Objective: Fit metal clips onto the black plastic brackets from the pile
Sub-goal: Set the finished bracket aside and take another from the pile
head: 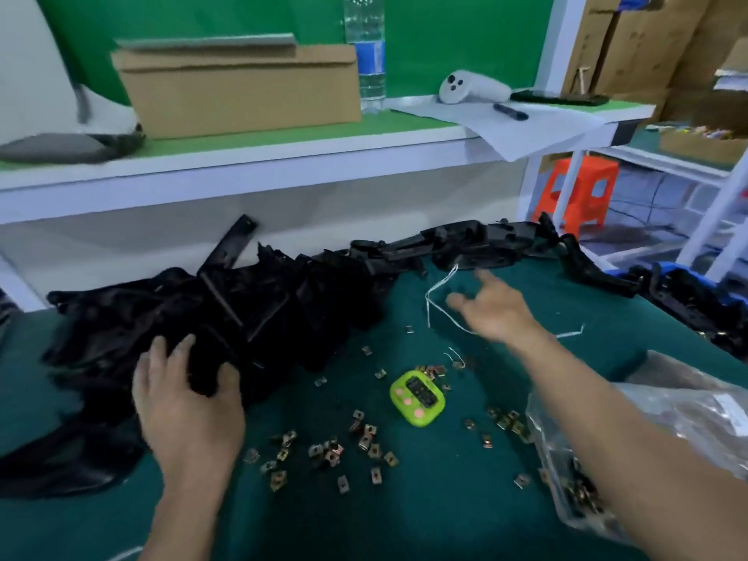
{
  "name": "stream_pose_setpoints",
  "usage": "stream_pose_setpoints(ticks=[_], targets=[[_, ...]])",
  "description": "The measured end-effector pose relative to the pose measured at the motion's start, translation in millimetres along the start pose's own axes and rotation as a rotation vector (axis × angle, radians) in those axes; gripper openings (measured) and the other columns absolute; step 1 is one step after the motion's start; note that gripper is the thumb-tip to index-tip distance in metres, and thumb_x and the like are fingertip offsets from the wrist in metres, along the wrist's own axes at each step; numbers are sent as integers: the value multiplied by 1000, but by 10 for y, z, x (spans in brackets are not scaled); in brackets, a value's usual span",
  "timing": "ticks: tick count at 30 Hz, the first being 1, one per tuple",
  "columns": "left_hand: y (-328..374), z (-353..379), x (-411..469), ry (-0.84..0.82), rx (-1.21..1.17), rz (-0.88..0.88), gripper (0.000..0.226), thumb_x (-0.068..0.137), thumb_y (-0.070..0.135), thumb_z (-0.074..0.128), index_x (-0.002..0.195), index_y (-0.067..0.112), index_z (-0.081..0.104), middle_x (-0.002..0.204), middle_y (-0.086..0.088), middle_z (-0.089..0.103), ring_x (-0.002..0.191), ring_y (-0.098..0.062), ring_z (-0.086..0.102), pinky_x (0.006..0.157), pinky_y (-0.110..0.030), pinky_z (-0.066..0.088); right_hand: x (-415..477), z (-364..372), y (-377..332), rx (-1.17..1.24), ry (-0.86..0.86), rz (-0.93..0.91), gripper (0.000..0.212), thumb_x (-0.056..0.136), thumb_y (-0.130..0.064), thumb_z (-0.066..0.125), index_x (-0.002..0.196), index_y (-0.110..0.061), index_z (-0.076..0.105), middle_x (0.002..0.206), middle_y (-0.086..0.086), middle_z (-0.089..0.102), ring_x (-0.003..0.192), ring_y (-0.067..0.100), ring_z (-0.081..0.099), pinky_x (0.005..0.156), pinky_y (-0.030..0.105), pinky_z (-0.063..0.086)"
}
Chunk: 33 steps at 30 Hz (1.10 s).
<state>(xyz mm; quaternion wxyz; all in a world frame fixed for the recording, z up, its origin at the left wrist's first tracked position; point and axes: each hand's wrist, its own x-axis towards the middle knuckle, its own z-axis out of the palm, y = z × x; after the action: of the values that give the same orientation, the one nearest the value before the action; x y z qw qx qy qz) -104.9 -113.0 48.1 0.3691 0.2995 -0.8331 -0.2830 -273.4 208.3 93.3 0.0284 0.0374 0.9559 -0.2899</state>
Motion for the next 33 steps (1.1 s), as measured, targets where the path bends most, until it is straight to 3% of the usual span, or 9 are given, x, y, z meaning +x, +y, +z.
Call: stream_pose_setpoints(ticks=[4,9,12,15,19,24,28,31,33], targets=[[55,54,295,45,21,-29,68,90,26,72,148,10,41,163,-15,27,152,-32,18,124,-48,18,881,-182,216,-200,-10,93,81,97,-64,42,154,-6,34,164,10,23,148,34,24,119,41,24],[634,679,317,-184,147,287,70,92,40,67,152,18,39,168,-7,17,156,-20,3,125,-38,5,1603,-569,801,-238,235,244,91,88,-71,51,154,-14,28,158,21,27,146,40,22,119,49,23],[765,991,595,-278,275,355,76,94,53,57,156,17,32,168,-9,18,156,-24,6,127,-45,11,1978,-815,1142,-267,253,344,94,86,-76,51,156,-18,25,160,19,26,147,39,22,118,50,21],[704,1228,852,-410,361,306,87,94,66,45,161,20,14,168,-8,17,155,-28,15,123,-48,24,2298,-911,1432,-224,209,441,99,87,-79,47,159,-19,14,164,17,21,149,40,22,118,51,21],[697,1508,952,-463,439,294,91,90,74,39,162,28,6,165,-5,26,148,-29,32,116,-46,35,2584,-726,1436,-162,12,275,83,95,-67,47,158,-18,25,164,10,24,145,34,33,118,42,28],[734,1648,1001,-571,427,283,92,89,74,45,162,30,8,166,-8,19,149,-33,27,123,-48,23,2375,-266,632,0,-174,69,79,85,-63,66,149,-22,44,147,7,52,128,30,53,109,41,41],[779,1600,1039,-646,271,225,88,87,64,59,160,30,23,165,-7,24,148,-35,29,122,-46,25,1893,175,65,-87,-240,-20,83,87,-58,67,153,-21,36,149,5,50,131,27,51,103,31,41],[809,1487,1076,-684,75,150,76,83,44,72,152,29,42,157,-1,39,137,-25,44,107,-30,39,1442,485,-277,-70,-230,-107,82,88,-46,70,156,-19,32,150,4,49,132,27,49,104,28,42],[809,1415,1054,-716,-58,77,67,83,30,74,146,30,51,144,0,53,114,-13,61,85,-15,45,1184,663,-442,-151,-245,-158,79,86,-35,73,154,-18,35,135,7,59,121,28,57,92,26,50]])
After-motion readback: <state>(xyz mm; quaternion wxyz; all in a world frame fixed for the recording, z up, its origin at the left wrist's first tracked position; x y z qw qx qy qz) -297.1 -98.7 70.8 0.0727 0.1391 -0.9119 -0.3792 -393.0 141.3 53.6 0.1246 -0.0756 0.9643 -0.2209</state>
